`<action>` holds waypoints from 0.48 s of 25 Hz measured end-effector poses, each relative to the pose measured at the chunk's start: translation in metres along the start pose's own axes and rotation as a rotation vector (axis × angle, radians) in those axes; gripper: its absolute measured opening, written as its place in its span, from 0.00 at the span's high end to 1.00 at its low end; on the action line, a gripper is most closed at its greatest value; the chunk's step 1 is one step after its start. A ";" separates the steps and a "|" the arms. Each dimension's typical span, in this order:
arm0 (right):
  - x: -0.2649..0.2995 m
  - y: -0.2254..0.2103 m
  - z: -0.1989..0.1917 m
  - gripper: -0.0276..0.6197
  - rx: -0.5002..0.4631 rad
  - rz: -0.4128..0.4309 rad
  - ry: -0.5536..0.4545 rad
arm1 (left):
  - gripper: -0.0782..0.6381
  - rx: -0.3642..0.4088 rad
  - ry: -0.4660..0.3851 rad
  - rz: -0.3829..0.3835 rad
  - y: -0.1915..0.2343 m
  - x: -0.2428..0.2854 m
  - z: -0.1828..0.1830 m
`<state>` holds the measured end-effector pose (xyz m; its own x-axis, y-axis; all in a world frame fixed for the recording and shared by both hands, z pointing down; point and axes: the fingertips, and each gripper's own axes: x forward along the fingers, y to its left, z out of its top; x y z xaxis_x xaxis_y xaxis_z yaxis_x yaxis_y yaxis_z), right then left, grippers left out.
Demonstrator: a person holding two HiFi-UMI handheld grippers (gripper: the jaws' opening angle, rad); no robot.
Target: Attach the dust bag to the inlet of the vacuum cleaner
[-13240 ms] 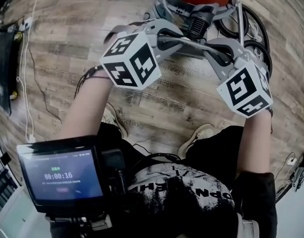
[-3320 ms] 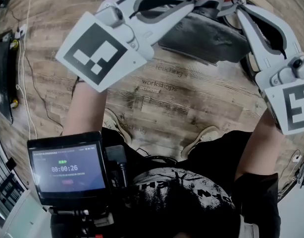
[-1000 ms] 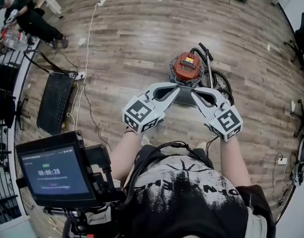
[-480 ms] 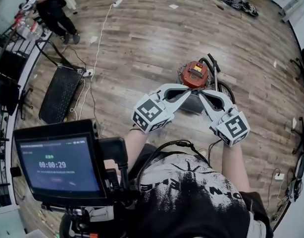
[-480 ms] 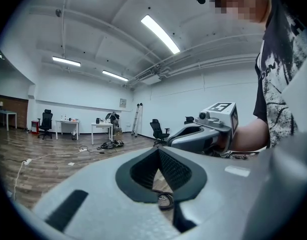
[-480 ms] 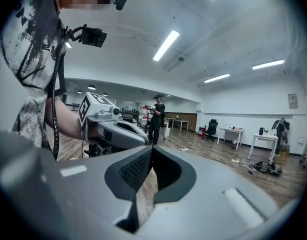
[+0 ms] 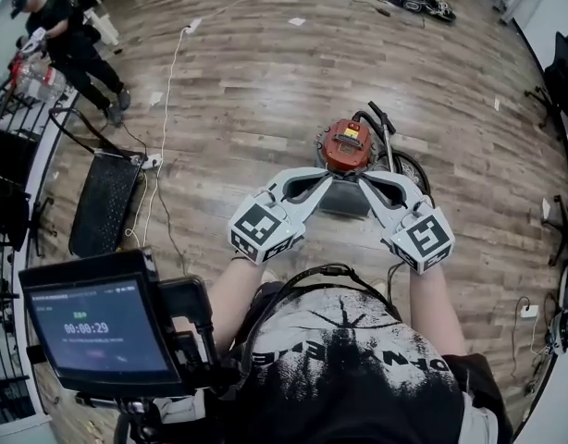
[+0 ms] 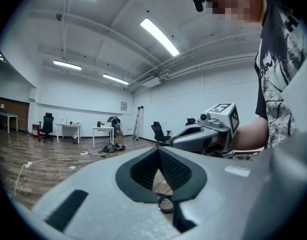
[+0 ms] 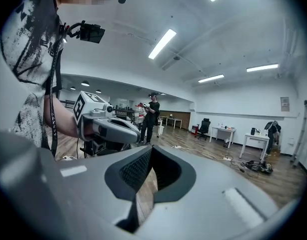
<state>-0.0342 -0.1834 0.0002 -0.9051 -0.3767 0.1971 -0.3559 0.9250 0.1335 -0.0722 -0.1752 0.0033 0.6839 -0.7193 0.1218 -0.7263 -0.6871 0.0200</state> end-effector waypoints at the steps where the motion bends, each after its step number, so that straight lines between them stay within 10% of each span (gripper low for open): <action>1: 0.000 -0.001 -0.001 0.95 -0.003 0.000 0.006 | 0.89 0.004 -0.004 -0.002 -0.001 0.001 0.001; 12: 0.008 -0.002 -0.003 0.95 -0.015 0.025 0.012 | 0.89 -0.034 -0.011 -0.027 0.000 0.002 0.000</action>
<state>-0.0400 -0.1885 0.0048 -0.9107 -0.3541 0.2127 -0.3296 0.9333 0.1427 -0.0709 -0.1763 0.0033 0.7040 -0.7016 0.1100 -0.7092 -0.7026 0.0573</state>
